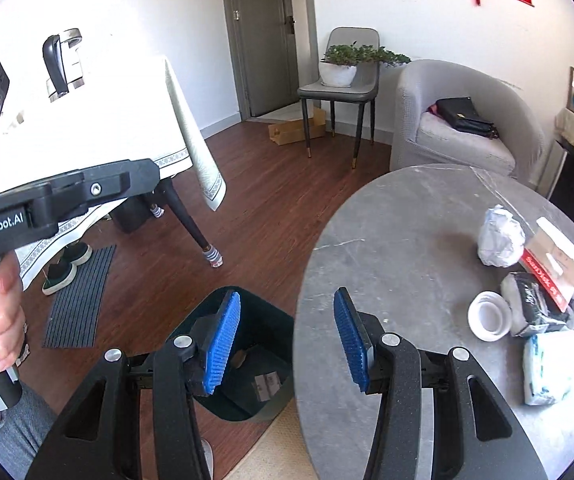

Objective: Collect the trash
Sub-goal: 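Open both tools to drop the tape roll and white box into the bin, then move the left tool to the white lid and grasp it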

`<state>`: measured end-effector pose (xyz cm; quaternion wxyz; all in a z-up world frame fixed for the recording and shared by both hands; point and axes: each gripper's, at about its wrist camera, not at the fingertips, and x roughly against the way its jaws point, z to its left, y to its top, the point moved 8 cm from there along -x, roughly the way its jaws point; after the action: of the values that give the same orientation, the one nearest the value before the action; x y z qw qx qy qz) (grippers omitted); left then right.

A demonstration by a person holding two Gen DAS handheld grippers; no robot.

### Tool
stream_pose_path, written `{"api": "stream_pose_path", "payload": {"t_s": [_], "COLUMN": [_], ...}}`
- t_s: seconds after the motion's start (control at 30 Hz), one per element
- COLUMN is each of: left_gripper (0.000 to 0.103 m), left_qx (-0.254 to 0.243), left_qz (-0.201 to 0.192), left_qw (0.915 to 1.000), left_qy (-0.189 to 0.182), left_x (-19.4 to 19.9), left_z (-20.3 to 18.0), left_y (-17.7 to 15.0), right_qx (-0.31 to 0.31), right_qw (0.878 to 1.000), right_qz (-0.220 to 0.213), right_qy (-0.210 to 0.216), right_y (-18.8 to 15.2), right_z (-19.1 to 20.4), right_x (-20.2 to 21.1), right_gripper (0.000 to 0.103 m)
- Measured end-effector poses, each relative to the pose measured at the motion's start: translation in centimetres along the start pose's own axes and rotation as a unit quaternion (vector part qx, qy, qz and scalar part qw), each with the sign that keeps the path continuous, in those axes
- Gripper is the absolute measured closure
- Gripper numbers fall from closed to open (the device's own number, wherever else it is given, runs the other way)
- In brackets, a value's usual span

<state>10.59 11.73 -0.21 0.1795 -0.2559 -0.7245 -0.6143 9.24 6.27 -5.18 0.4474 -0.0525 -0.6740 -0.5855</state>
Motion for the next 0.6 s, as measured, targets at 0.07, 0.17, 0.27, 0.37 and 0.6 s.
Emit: {"api": "stream_pose_path", "payload": {"t_s": [0.07,0.17,0.27,0.37,0.6], "left_gripper": [0.051,0.05,0.046,0.044,0.036], "left_qx": [-0.008,-0.019,-0.03,-0.04,-0.063], "left_qz": [0.002,0.011,0.018,0.025,0.04], "left_qw": [1.0,0.9997,0.9993,0.9987,0.9966], "left_qy": [-0.005,-0.01,-0.015,-0.021,-0.036], "left_x": [-0.5,-1.5,-2.5,-3.7,-6.5], "left_z": [-1.3,-3.1,-4.8,-6.4,-10.1], "left_y": [-0.1,-0.5,-0.7,-1.0,-1.5], "right_qx": [-0.012,-0.02,-0.027,-0.036,-0.062], "right_qw": [1.0,0.999,0.999,0.998,0.994], "right_qz": [-0.001,-0.003,-0.003,-0.005,-0.01], "right_qy": [-0.009,-0.025,-0.041,-0.053,-0.091], "right_y": [-0.2,-0.7,-1.3,-1.8,-3.3], "right_z": [-1.4,-3.3,-5.1,-6.9,-11.8], "right_x": [0.5,1.3,2.0,2.9,4.9], "right_gripper": [0.054,0.054,0.051,0.047,0.037]}}
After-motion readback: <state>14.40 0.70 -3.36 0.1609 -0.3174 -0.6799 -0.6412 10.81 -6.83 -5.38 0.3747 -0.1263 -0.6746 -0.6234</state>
